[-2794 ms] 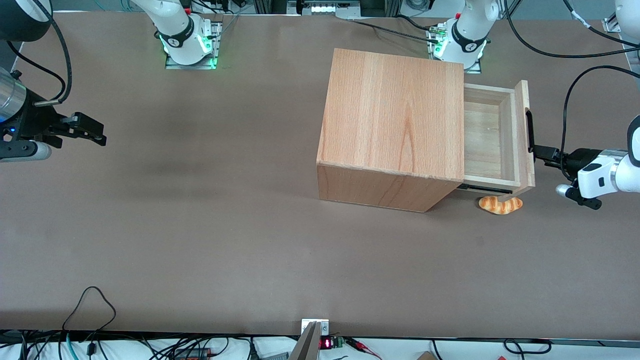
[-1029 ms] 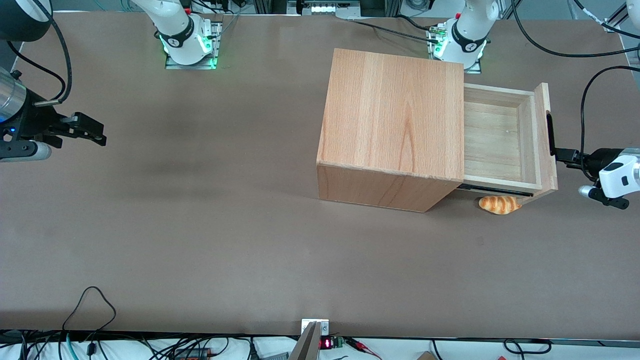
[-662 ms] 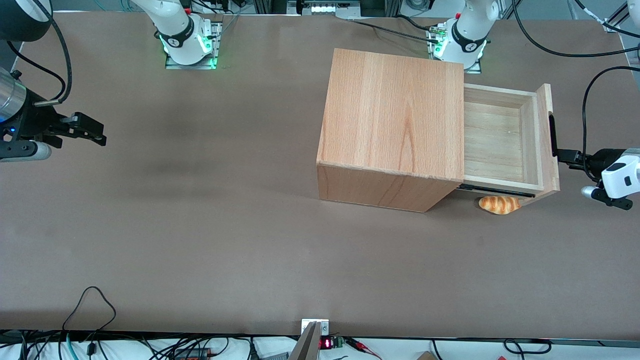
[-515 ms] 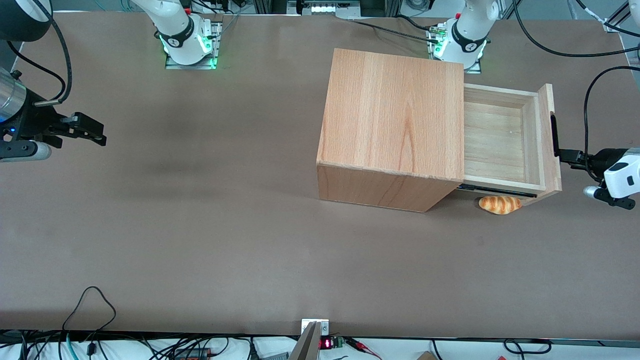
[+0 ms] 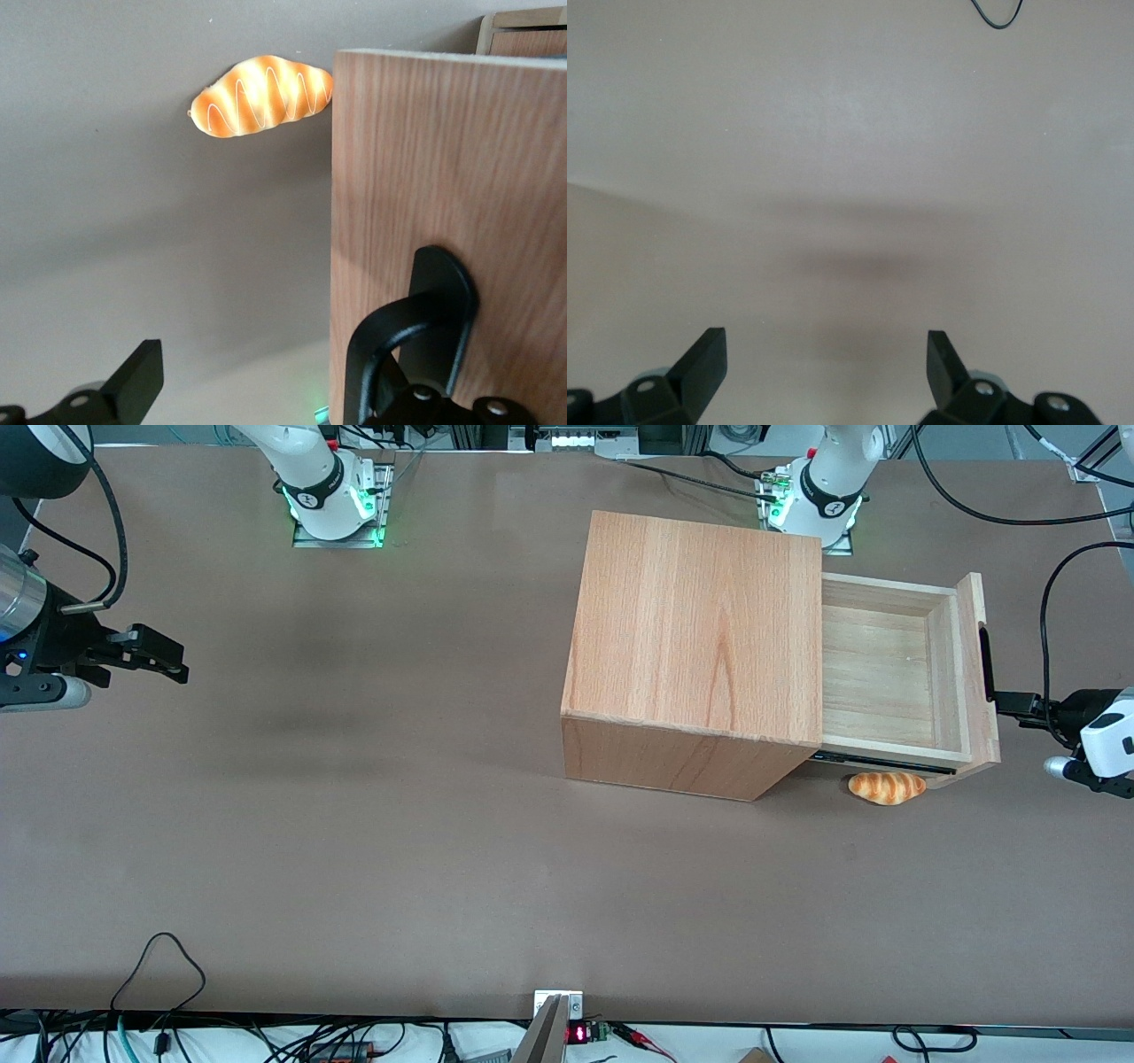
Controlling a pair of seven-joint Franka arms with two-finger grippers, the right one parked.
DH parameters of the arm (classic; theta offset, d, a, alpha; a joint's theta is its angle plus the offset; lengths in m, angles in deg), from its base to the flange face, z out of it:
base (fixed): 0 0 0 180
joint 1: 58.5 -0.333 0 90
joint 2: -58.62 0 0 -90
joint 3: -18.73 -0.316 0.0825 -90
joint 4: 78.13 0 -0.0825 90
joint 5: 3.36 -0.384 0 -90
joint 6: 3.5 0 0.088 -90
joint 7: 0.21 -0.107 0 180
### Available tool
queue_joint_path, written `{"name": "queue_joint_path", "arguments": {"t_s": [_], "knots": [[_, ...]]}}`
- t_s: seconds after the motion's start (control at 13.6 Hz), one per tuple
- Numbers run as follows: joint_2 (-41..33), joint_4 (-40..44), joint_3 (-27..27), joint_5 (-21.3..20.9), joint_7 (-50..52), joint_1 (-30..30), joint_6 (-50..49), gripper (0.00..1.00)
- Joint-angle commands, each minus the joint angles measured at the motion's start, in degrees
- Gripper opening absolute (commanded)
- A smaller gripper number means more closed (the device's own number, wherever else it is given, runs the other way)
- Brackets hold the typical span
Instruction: Open top drawer with left arm
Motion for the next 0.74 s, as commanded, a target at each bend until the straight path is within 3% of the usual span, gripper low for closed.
{"name": "queue_joint_path", "arguments": {"t_s": [0.0, 0.66], "knots": [[0.76, 2.25, 0.51, -1.58, -3.01, -0.41, -0.37, 1.0], [-0.73, 4.44, 0.86, 0.26, -3.11, -0.59, -5.1, 1.0]]}}
